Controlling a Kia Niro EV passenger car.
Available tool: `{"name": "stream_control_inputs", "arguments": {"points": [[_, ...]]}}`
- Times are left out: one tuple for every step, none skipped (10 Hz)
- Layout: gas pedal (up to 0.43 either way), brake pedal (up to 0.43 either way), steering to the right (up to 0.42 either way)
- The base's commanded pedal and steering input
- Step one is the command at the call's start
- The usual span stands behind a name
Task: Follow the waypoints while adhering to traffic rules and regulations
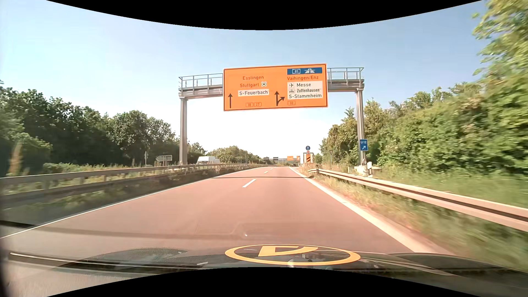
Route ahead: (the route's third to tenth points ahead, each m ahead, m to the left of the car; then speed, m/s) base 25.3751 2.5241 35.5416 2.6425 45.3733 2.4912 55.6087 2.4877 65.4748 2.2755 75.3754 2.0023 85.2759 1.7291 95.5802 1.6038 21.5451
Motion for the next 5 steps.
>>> {"name": "stream_control_inputs", "arguments": {"points": [[0.228, 0.000, 0.000], [0.228, 0.000, 0.000], [0.228, 0.000, 0.000], [0.228, 0.000, 0.000], [0.228, 0.000, 0.001]]}}
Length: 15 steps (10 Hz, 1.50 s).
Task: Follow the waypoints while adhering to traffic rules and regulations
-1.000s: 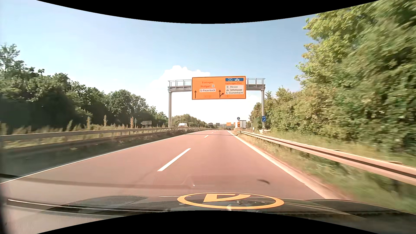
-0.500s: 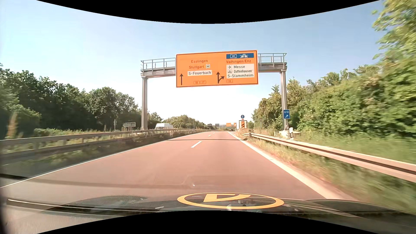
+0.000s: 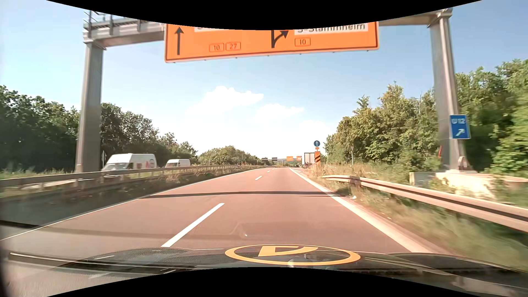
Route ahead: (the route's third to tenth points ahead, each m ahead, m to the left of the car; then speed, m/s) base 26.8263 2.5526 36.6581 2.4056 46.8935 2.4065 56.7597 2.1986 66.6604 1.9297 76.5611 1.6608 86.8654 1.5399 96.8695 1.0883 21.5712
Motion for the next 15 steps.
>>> {"name": "stream_control_inputs", "arguments": {"points": [[0.228, 0.000, 0.001], [0.240, 0.000, 0.001], [0.240, 0.000, 0.001], [0.268, 0.000, 0.001], [0.280, 0.000, 0.001], [0.280, 0.000, 0.001], [0.280, 0.000, 0.001], [0.280, 0.000, 0.001], [0.280, 0.000, 0.000], [0.280, 0.000, 0.001], [0.280, 0.000, 0.001], [0.280, 0.000, 0.001], [0.287, 0.000, 0.001], [0.299, 0.000, 0.001], [0.299, 0.000, 0.000]]}}
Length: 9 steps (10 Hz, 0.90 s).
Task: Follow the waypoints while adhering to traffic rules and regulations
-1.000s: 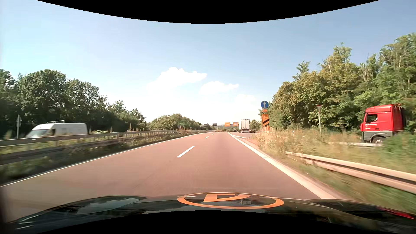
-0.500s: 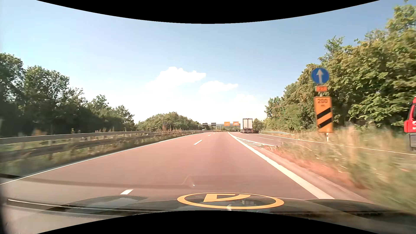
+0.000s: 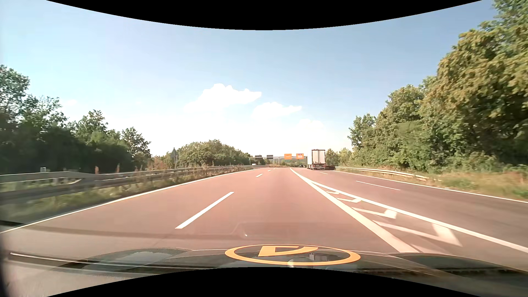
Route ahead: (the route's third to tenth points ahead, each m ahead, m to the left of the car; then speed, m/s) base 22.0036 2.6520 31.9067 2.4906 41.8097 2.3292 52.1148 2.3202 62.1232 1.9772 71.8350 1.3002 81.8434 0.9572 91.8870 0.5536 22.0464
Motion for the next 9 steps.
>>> {"name": "stream_control_inputs", "arguments": {"points": [[0.311, 0.000, 0.000], [0.311, 0.000, 0.001], [0.311, 0.000, 0.001], [0.311, 0.000, 0.001], [0.299, 0.000, 0.001], [0.299, 0.000, 0.001], [0.260, 0.000, 0.001], [0.248, 0.000, 0.001], [0.248, 0.000, 0.002]]}}
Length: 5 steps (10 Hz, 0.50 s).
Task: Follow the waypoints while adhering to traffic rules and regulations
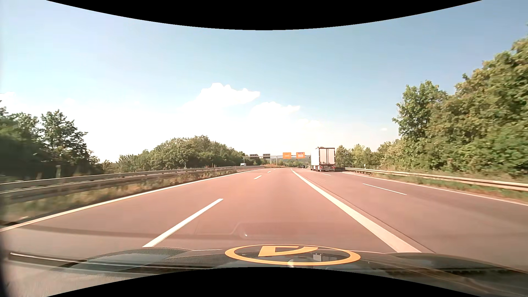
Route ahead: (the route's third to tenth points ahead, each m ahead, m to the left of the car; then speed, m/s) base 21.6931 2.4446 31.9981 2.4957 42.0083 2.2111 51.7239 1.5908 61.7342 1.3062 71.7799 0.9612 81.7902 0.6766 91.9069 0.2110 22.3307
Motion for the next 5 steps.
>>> {"name": "stream_control_inputs", "arguments": {"points": [[0.220, 0.000, 0.003], [0.177, 0.000, 0.004], [0.169, 0.000, 0.005], [0.157, 0.000, 0.006], [0.150, 0.000, 0.008]]}}
